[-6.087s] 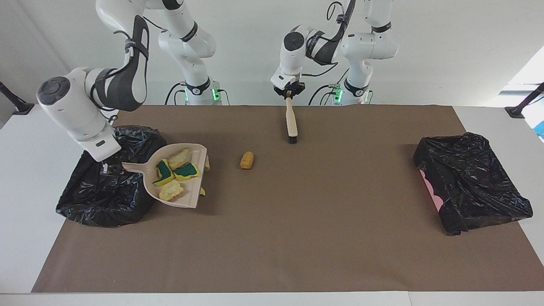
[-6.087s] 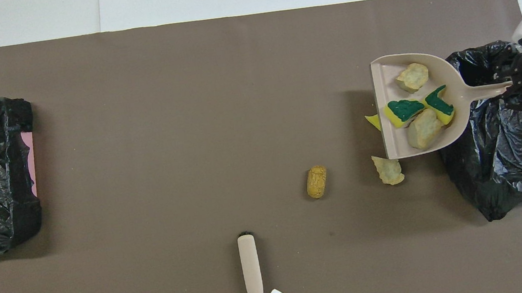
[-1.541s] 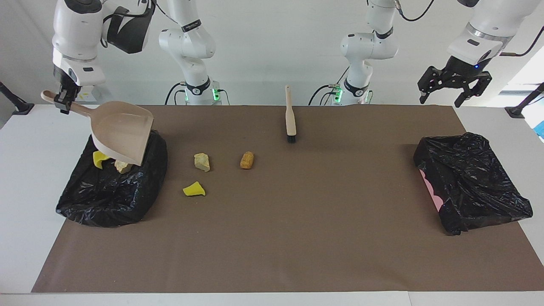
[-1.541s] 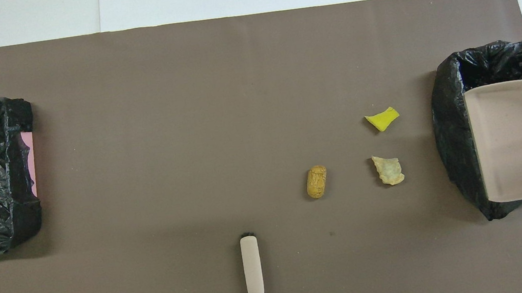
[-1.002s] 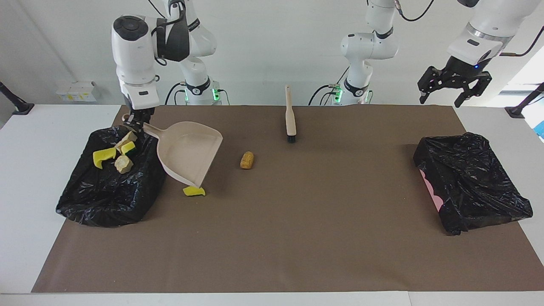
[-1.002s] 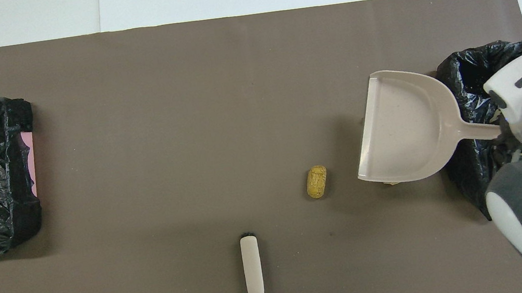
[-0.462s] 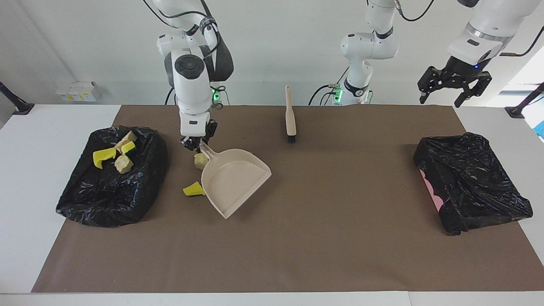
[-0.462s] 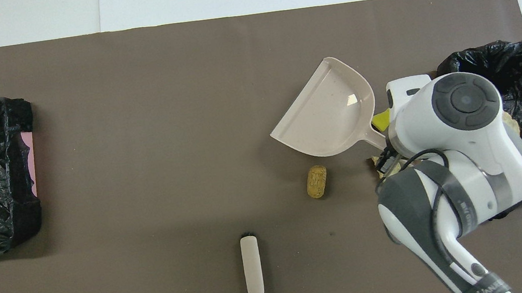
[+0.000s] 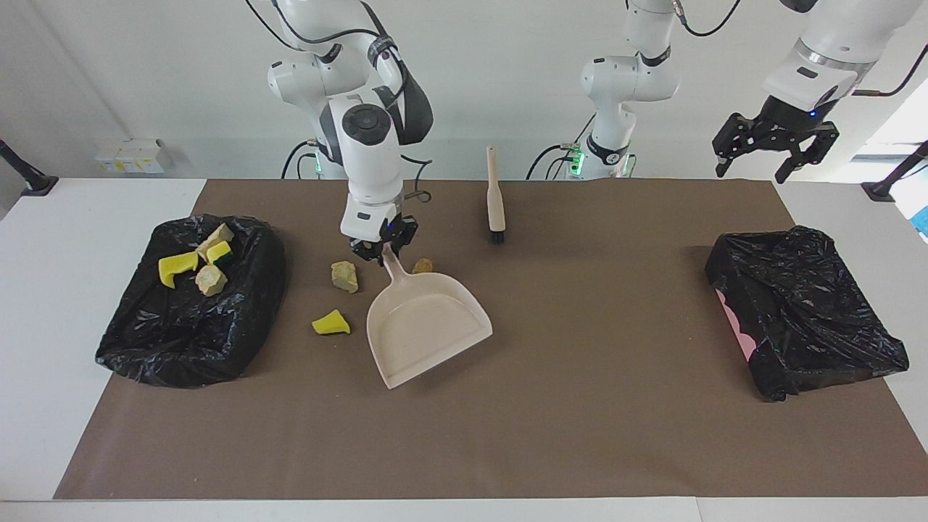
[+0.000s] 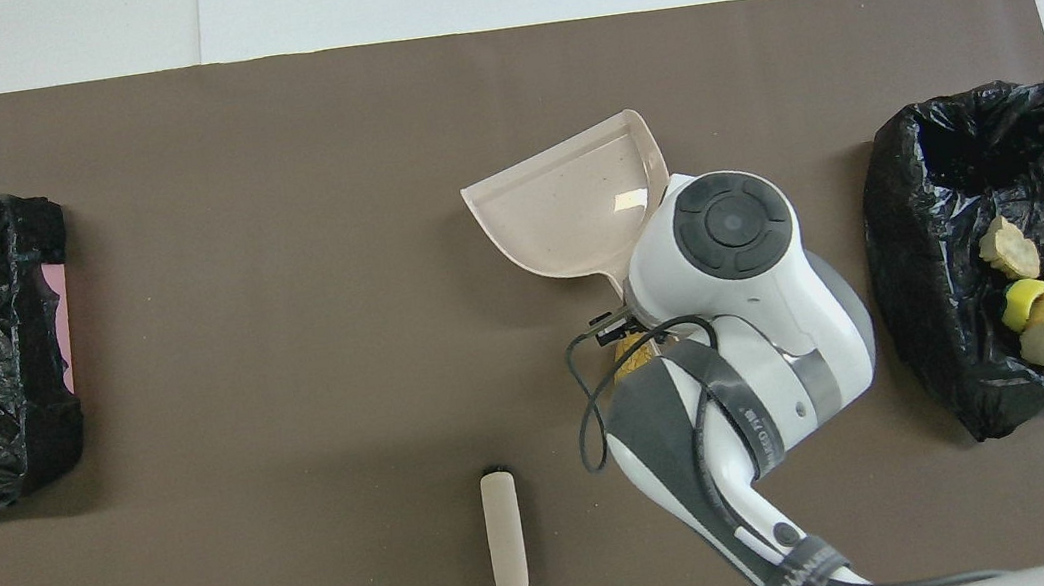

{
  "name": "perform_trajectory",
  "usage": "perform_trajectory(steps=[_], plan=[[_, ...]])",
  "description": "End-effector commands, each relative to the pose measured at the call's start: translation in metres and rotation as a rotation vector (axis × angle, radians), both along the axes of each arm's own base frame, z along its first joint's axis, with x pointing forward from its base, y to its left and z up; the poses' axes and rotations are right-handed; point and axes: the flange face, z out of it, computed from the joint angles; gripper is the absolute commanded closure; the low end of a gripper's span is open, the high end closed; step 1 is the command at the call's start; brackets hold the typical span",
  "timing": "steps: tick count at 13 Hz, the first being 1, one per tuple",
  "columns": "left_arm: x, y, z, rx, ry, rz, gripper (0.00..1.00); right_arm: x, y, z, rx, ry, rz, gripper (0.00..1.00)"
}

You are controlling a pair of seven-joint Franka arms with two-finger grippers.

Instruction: Sweep and dump trash in bin

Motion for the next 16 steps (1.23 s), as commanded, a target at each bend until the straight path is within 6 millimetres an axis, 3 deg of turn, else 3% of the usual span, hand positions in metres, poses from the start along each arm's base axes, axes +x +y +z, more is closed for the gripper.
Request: perform_trajectory(steps=[1, 5, 6, 7, 8, 9, 11, 13, 16], plan=[[-0.007, 0.0, 0.002, -0.004, 0.005, 0.008, 0.0, 0.022, 0.045, -0.016, 0.018, 0.007, -0.152, 1.0], [-0.007, 0.0, 0.002, -0.004, 0.005, 0.008, 0.0, 0.041, 0.124, -0.044, 0.05, 0.024, -0.294, 1.0], [-0.007, 0.0, 0.002, -0.004, 0.005, 0.008, 0.0, 0.043, 0.138, -0.053, 0.056, 0.018, -0.332, 1.0], [-0.007, 0.0, 0.002, -0.004, 0.005, 0.008, 0.0, 0.045, 0.14, -0.055, 0.06, 0.015, -0.355, 1.0], [-0.007, 0.0, 0.002, -0.004, 0.005, 0.008, 0.0, 0.044, 0.139, -0.056, 0.06, 0.019, -0.353, 0.73], [-0.007, 0.0, 0.002, -0.004, 0.005, 0.008, 0.0, 0.042, 0.14, -0.053, 0.056, 0.011, -0.345, 0.01], [-0.007, 0.0, 0.002, -0.004, 0.005, 0.008, 0.0, 0.032, 0.145, -0.036, 0.127, 0.039, -0.36, 0.0], [-0.007, 0.0, 0.002, -0.004, 0.005, 0.008, 0.0, 0.01, 0.152, -0.02, 0.156, 0.092, -0.371, 0.0], [-0.007, 0.0, 0.002, -0.004, 0.005, 0.008, 0.0, -0.048, 0.154, -0.011, 0.11, 0.148, -0.391, 0.0]])
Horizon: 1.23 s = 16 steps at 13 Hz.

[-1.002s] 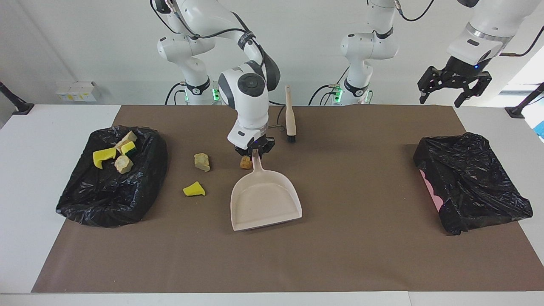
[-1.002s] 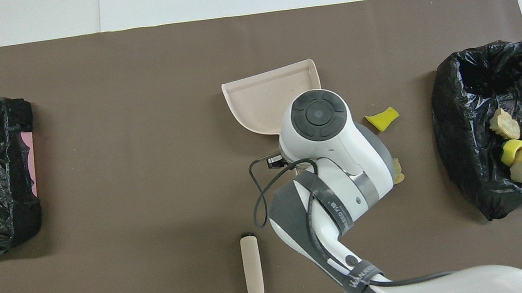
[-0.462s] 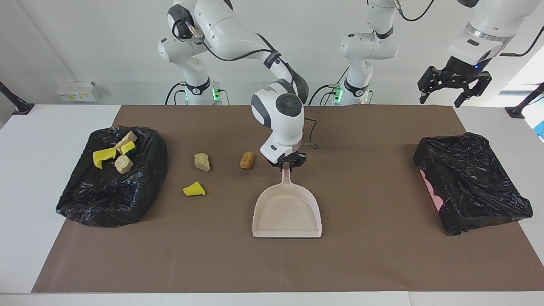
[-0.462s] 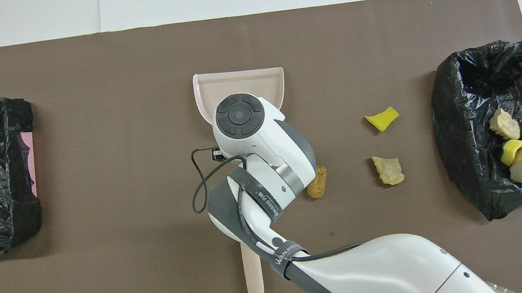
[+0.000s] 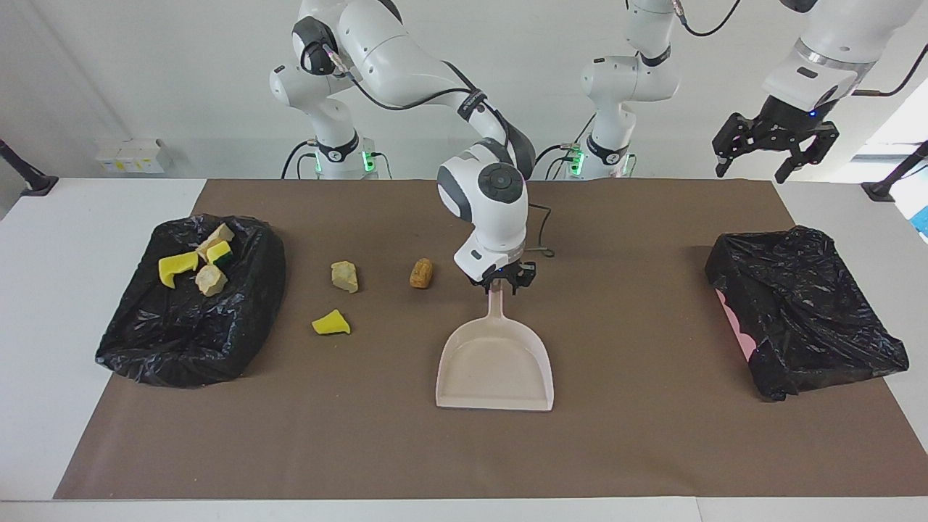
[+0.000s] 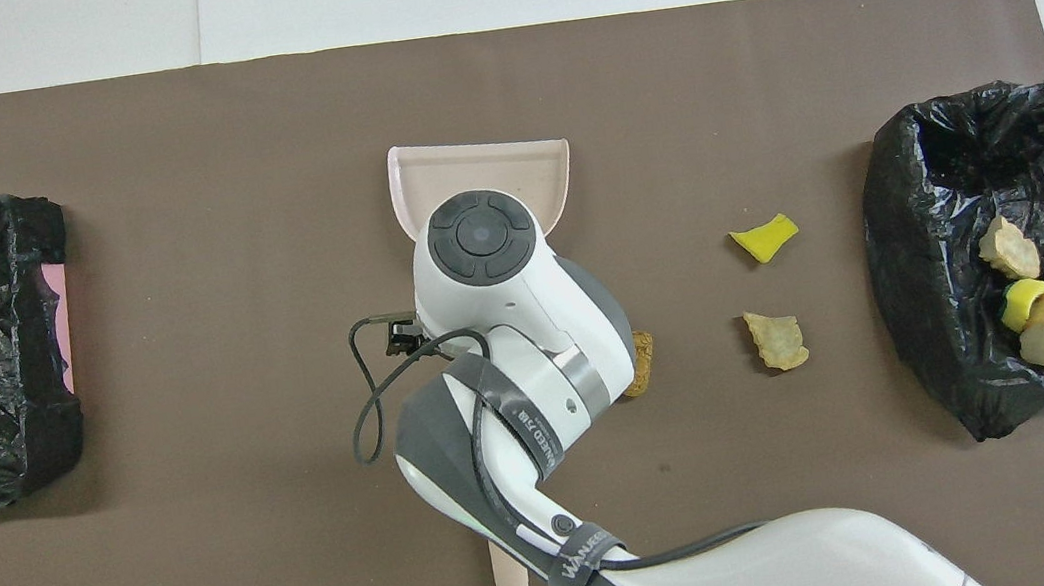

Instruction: Sweep and dump trash in bin

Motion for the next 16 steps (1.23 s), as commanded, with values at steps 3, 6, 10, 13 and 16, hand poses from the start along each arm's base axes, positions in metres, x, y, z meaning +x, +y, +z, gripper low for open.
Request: perform_trajectory(steps=[3, 6, 10, 13, 16], plan=[[-0.007, -0.005, 0.003, -0.009, 0.001, 0.004, 0.0, -0.107, 0.003, 0.002, -0.061, 0.07, 0.009, 0.0], [-0.012, -0.047, -0.003, -0.009, -0.002, -0.057, 0.0, -0.164, -0.003, -0.01, -0.115, 0.102, 0.036, 0.0], [-0.006, -0.131, -0.062, -0.019, -0.047, -0.071, 0.0, -0.243, -0.013, -0.026, -0.13, 0.136, 0.03, 0.0], [-0.015, -0.193, -0.112, -0.045, -0.093, -0.058, 0.0, -0.278, -0.006, -0.041, -0.102, 0.151, 0.01, 0.0], [-0.012, -0.256, -0.161, -0.093, -0.084, -0.01, 0.0, -0.283, -0.001, -0.051, -0.105, 0.147, 0.03, 0.09]])
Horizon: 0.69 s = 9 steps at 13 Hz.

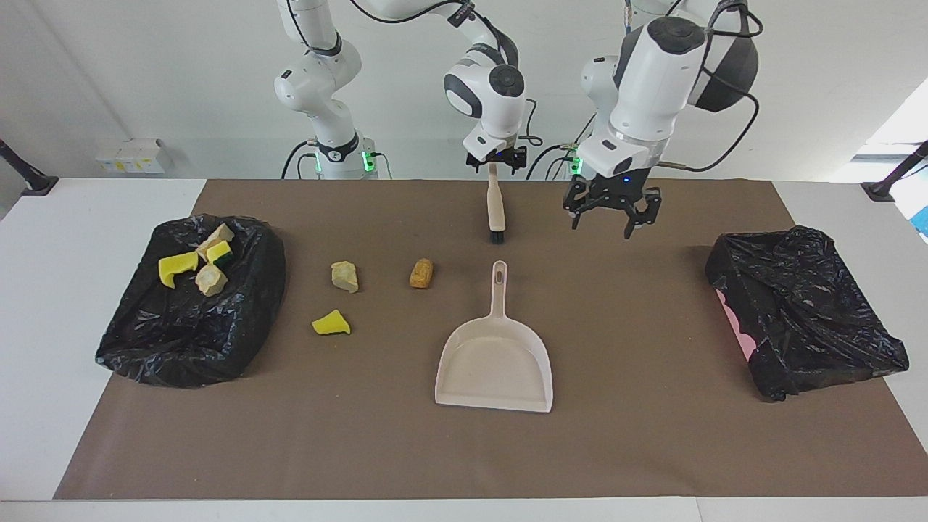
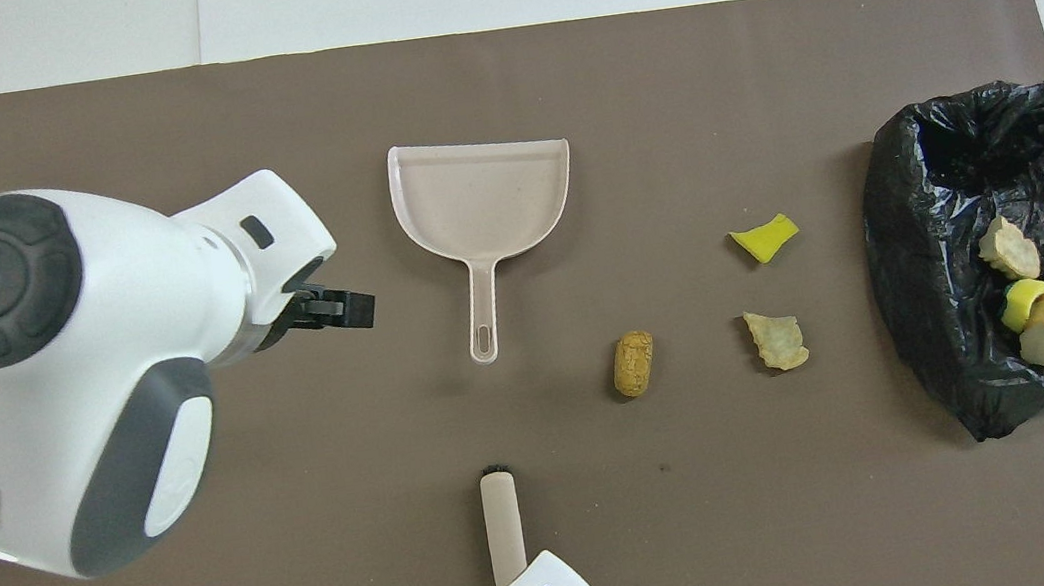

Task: Sweep and dump trash in bin
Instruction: 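Grasp the dustpan with the left gripper while the right gripper reaches the brush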

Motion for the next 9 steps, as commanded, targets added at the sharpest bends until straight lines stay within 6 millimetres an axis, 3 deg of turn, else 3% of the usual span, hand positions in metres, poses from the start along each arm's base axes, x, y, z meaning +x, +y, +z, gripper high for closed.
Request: perform_trajectory(steps=[1, 4, 5, 7, 9], plan=[[0.004, -0.04, -0.043, -0.042, 0.014, 0.057, 0.0, -0.001, -0.004, -0.003, 0.015, 0.001, -0.026, 0.16], [0.0, -0.097, -0.098, -0.011, -0.024, 0.094, 0.0, -0.002, -0.008, -0.007, 0.004, 0.009, -0.034, 0.54], [0.002, -0.107, -0.117, -0.001, -0.029, 0.112, 0.0, -0.001, -0.008, -0.007, 0.006, 0.01, -0.032, 0.7], [0.004, -0.116, -0.131, -0.025, -0.043, 0.122, 0.0, -0.001, -0.009, -0.007, 0.004, 0.014, -0.035, 1.0], [0.007, -0.117, -0.145, -0.027, -0.031, 0.126, 0.0, 0.001, -0.009, -0.007, 0.005, 0.035, -0.048, 1.0]])
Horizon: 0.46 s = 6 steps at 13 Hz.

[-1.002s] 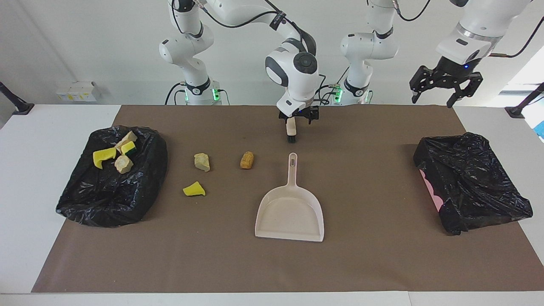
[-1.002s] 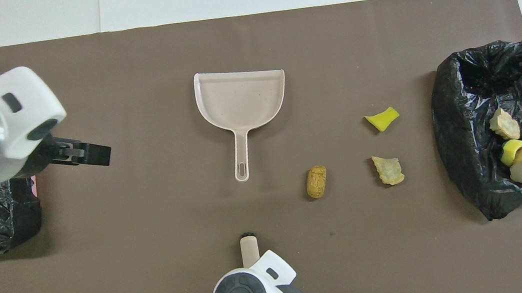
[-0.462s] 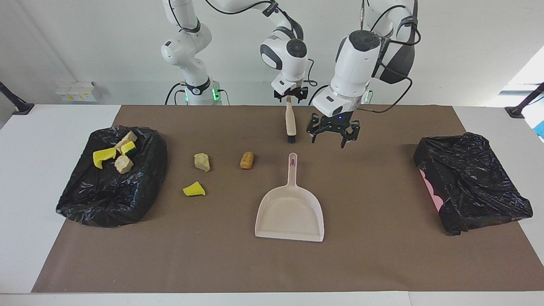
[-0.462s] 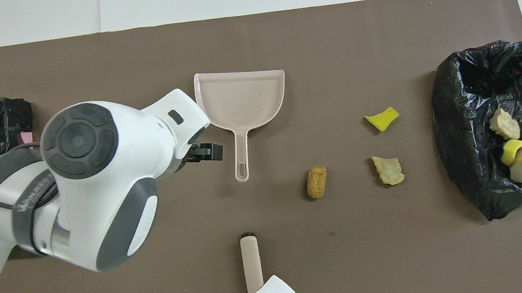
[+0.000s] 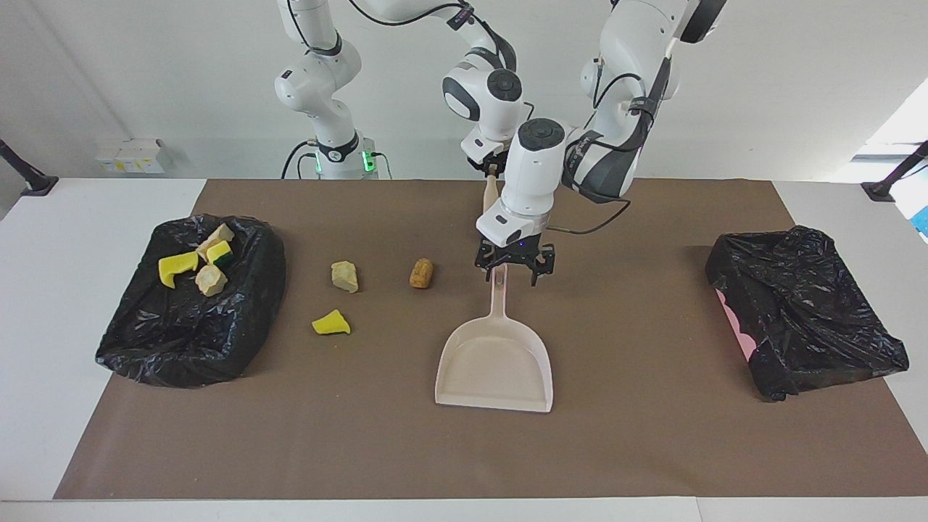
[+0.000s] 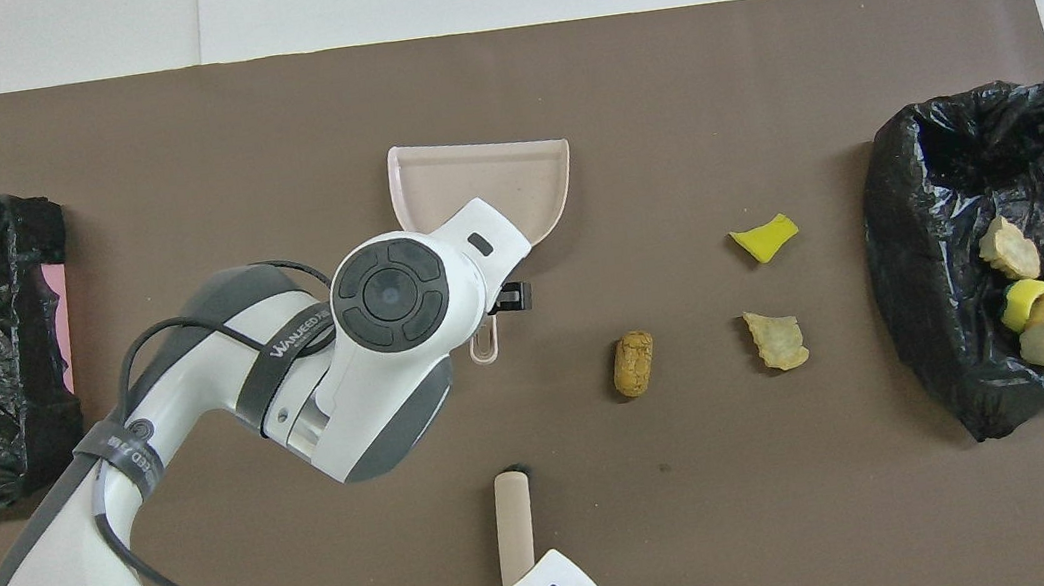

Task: Sweep and dump trash in bin
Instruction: 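Grasp the dustpan with the left gripper while the right gripper reaches the brush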

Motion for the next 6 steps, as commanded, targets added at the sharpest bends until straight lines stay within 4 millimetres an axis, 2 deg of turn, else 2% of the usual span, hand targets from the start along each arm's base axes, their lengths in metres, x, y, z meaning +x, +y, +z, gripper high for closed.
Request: perform_trajectory(steps=[1, 3, 4, 6], plan=[[0.005, -0.003, -0.005, -0.006, -0.02, 0.012, 0.0, 0.007, -0.005, 0.002, 0.019, 0.016, -0.041, 1.0], [0.007, -0.007, -0.025, 0.001, -0.017, 0.017, 0.0, 0.024, -0.014, 0.011, 0.022, 0.018, -0.08, 1.0], [0.007, -0.007, -0.026, 0.001, -0.023, 0.015, 0.0, 0.032, -0.019, 0.017, 0.017, 0.027, -0.094, 1.0], [0.001, -0.011, -0.03, 0.003, -0.011, 0.005, 0.01, 0.06, -0.039, 0.038, 0.016, 0.037, -0.104, 1.0]])
